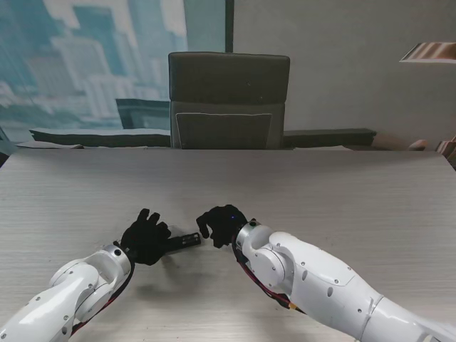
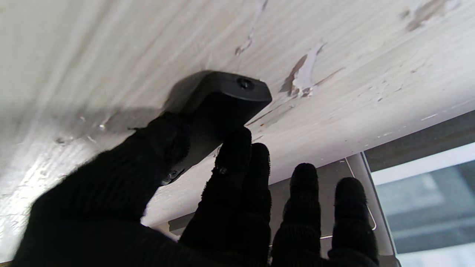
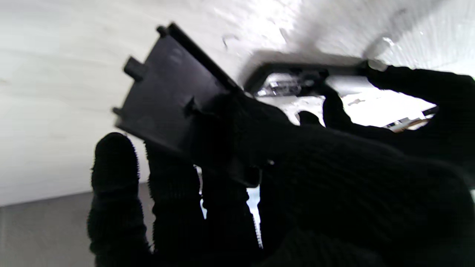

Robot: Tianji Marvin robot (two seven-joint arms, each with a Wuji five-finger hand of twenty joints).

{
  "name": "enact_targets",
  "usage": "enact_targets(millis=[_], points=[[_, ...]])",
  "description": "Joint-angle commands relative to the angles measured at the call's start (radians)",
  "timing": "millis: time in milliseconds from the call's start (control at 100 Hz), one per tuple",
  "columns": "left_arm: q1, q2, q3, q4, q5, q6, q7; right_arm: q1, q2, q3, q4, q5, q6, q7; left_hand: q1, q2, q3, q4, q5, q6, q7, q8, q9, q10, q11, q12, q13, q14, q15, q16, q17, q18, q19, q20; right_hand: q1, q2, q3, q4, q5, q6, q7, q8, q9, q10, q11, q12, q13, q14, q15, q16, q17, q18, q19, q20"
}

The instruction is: Install the batteries into the remote control and close the cover

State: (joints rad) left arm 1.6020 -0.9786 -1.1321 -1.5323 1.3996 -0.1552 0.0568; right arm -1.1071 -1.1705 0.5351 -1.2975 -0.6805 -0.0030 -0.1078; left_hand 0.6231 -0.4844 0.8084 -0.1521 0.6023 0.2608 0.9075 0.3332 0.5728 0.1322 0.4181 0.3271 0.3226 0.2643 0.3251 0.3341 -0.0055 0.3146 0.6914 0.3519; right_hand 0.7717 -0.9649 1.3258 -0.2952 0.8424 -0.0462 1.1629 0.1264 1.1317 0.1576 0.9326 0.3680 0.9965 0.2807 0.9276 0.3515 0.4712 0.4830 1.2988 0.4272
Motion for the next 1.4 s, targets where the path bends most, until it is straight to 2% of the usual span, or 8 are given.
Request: enact_targets(millis=[0, 250, 630, 930, 1130, 1150, 1190, 1390], points=[[0.02, 0.0, 0.016, 0.041, 0.003, -0.002, -0.033, -0.002, -0.007, 0.001, -0.009, -0.018, -0.022, -0.009, 0.129, -0.029, -0.042, 0.03, 0.051, -0.322, 0.221, 0.082, -0.017, -0.015, 0.016, 0.011, 0.01, -0.016, 0.018, -0.004, -0.006, 0.005, 0.017, 0.008, -0.001, -0.045, 0.059, -0.009, 0.01, -0.035, -0.017, -0.016, 0.047, -0.057, -0.021, -0.006, -0.051, -0.028, 0.001, 0.025, -0.029, -0.013, 0.002, 0.008], [0.019, 0.0, 0.017, 0.041, 0.002, -0.002, -0.034, 0.013, -0.045, 0.002, 0.012, 0.088, -0.059, -0.027, 0.129, -0.029, -0.042, 0.03, 0.052, -0.32, 0.221, 0.082, -0.015, -0.015, 0.017, 0.011, 0.011, -0.015, 0.018, -0.003, -0.006, 0.006, 0.017, 0.009, 0.021, -0.014, 0.064, 0.001, -0.057, 0.044, -0.045, 0.01, -0.036, 0.012, 0.042, 0.031, -0.077, -0.01, 0.113, 0.07, -0.035, -0.018, 0.035, 0.042], [0.019, 0.0, 0.017, 0.045, 0.0, 0.0, -0.029, 0.063, -0.104, -0.044, 0.084, 0.176, -0.122, -0.067, 0.13, -0.029, -0.043, 0.03, 0.052, -0.322, 0.221, 0.082, -0.017, -0.014, 0.016, 0.011, 0.009, -0.015, 0.017, -0.003, -0.006, 0.006, 0.017, 0.009, 0.053, 0.017, 0.064, 0.012, -0.093, 0.061, -0.073, 0.032, -0.085, 0.015, 0.083, 0.009, -0.064, -0.005, 0.122, 0.047, -0.036, -0.017, 0.024, 0.043], [0.019, 0.0, 0.017, 0.046, 0.0, 0.001, -0.026, 0.093, -0.134, -0.075, 0.131, 0.206, -0.142, -0.076, 0.13, -0.028, -0.043, 0.031, 0.052, -0.324, 0.222, 0.083, -0.016, -0.015, 0.016, 0.011, 0.01, -0.015, 0.018, -0.003, -0.006, 0.005, 0.017, 0.009, 0.06, -0.002, 0.072, 0.009, -0.108, 0.062, -0.086, 0.049, -0.121, 0.01, 0.111, 0.013, -0.063, -0.009, 0.137, 0.045, -0.032, -0.015, 0.023, 0.043], [0.02, 0.0, 0.017, 0.046, 0.001, 0.002, -0.026, 0.109, -0.147, -0.09, 0.161, 0.231, -0.155, -0.064, 0.129, -0.029, -0.043, 0.031, 0.053, -0.327, 0.222, 0.082, -0.016, -0.014, 0.016, 0.011, 0.01, -0.015, 0.018, -0.003, -0.006, 0.006, 0.017, 0.009, 0.094, -0.035, 0.107, 0.023, -0.111, 0.076, -0.126, 0.126, -0.151, 0.005, 0.173, 0.022, -0.034, 0.003, 0.167, 0.02, -0.007, -0.005, 0.017, 0.038], [0.02, 0.0, 0.017, 0.046, 0.001, 0.002, -0.026, 0.109, -0.148, -0.091, 0.164, 0.235, -0.155, -0.063, 0.129, -0.028, -0.043, 0.031, 0.053, -0.325, 0.222, 0.082, -0.016, -0.014, 0.016, 0.011, 0.011, -0.015, 0.018, -0.003, -0.006, 0.006, 0.017, 0.009, 0.099, -0.038, 0.109, 0.027, -0.109, 0.079, -0.145, 0.174, -0.154, 0.006, 0.182, 0.02, -0.03, 0.006, 0.171, 0.011, 0.0, -0.001, 0.013, 0.032], [0.02, 0.0, 0.017, 0.046, 0.001, 0.002, -0.026, 0.111, -0.15, -0.093, 0.168, 0.241, -0.156, -0.061, 0.129, -0.029, -0.043, 0.031, 0.051, -0.32, 0.221, 0.082, -0.017, -0.015, 0.016, 0.011, 0.011, -0.015, 0.018, -0.003, -0.006, 0.006, 0.017, 0.009, 0.108, -0.041, 0.114, 0.03, -0.11, 0.081, -0.154, 0.201, -0.162, 0.005, 0.191, 0.026, -0.017, 0.006, 0.167, 0.002, 0.009, 0.006, 0.011, 0.029], [0.02, 0.0, 0.016, 0.046, 0.0, 0.002, -0.025, 0.113, -0.161, -0.099, 0.187, 0.25, -0.152, -0.066, 0.129, -0.028, -0.043, 0.03, 0.053, -0.328, 0.222, 0.083, -0.016, -0.015, 0.016, 0.011, 0.012, -0.016, 0.018, -0.003, -0.005, 0.005, 0.017, 0.009, 0.177, -0.045, 0.154, 0.054, -0.14, 0.095, -0.176, 0.239, -0.221, 0.021, 0.235, 0.039, 0.071, -0.018, 0.126, -0.051, 0.093, 0.022, -0.017, -0.008]])
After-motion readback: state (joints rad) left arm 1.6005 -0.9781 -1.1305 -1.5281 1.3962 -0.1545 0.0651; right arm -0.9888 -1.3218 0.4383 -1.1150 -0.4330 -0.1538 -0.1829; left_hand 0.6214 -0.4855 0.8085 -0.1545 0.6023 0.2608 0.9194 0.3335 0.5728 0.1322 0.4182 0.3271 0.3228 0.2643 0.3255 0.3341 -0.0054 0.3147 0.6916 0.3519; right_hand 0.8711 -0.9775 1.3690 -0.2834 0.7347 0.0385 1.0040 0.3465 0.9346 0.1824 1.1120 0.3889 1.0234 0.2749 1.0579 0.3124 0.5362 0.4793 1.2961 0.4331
